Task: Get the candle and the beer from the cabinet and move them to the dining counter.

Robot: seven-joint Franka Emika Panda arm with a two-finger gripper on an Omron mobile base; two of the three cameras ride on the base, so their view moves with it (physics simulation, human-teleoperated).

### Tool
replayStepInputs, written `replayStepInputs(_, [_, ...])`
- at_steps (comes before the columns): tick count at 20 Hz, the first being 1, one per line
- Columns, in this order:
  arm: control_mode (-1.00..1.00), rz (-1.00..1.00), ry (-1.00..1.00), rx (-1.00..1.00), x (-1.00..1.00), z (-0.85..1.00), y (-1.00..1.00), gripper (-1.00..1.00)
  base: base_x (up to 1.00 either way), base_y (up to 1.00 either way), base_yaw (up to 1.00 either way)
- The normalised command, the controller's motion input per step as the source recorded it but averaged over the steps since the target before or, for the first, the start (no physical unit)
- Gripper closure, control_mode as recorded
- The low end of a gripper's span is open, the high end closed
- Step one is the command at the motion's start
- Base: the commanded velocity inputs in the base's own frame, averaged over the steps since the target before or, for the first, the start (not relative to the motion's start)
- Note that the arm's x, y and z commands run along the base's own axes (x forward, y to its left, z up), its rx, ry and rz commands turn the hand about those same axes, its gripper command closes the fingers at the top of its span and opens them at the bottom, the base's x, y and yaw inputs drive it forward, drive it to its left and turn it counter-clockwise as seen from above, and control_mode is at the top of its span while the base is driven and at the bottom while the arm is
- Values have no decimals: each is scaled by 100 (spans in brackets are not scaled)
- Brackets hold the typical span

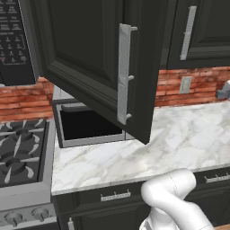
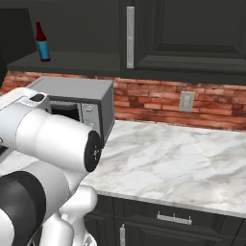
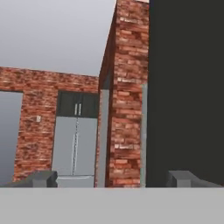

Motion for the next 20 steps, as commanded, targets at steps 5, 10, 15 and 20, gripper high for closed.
replayStepInputs(5, [-100,18,3,10,82,0,-14,-100,0,0,0])
replayStepInputs(10, [-100,6,13,1,52,0,11,-100,0,0,0])
replayStepInputs(15, [-100,0,9,-6,51,0,55,-100,0,0,0])
replayStepInputs(20, [-100,0,2,-9,36,0,52,-100,0,0,0])
